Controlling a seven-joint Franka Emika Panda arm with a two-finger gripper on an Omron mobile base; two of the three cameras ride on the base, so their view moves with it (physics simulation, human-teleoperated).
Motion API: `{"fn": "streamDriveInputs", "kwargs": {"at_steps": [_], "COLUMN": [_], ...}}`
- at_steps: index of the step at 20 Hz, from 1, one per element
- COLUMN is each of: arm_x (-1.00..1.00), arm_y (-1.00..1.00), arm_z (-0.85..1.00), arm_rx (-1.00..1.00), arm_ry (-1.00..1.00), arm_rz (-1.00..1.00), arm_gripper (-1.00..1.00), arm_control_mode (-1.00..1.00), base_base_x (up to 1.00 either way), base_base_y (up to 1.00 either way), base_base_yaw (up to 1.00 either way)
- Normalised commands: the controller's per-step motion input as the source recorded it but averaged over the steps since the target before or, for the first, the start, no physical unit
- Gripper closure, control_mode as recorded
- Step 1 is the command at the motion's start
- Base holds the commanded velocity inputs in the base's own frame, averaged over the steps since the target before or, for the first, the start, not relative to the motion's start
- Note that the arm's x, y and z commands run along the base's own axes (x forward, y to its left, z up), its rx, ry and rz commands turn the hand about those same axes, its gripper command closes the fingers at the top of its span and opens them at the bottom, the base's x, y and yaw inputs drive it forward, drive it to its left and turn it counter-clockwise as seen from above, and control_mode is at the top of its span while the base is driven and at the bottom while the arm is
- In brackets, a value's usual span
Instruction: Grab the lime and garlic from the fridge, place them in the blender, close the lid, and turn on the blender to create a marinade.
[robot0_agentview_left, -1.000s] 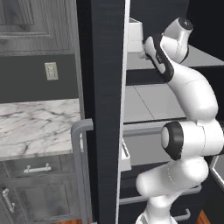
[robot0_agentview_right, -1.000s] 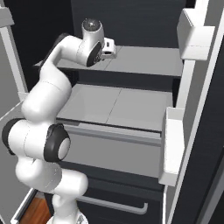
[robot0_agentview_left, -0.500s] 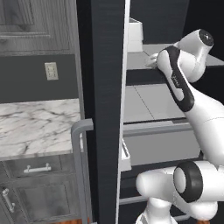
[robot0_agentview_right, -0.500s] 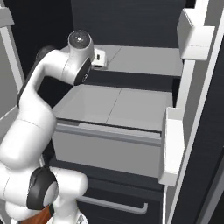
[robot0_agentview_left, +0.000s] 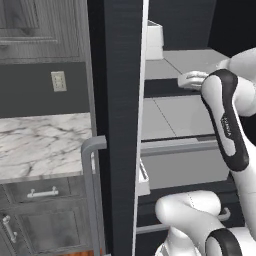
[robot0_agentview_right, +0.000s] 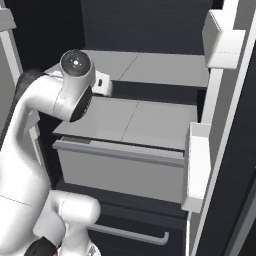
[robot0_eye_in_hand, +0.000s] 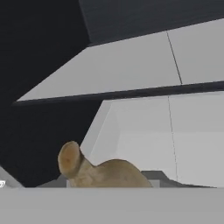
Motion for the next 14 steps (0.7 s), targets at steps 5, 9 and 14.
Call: {"fn": "streamDriveInputs", "kwargs": {"at_steps": [5, 9, 14], "arm_x": [-1.0, -1.0, -1.0], "arm_y": [0.0, -0.06, -0.02], "arm_z": [-0.47, -0.44, -0.19], "arm_rx": [0.0, 0.0, 0.0], "arm_ry": [0.0, 0.0, 0.04], "arm_rz": [-0.02, -0.02, -0.01], "arm_gripper": [1.0, 1.0, 1.0], "arm_control_mode": [-1.0, -1.0, -1.0], "base_base_x": [0.0, 0.0, 0.0], "base_base_y": [0.0, 0.0, 0.0], "base_base_yaw": [0.0, 0.0, 0.0]}}
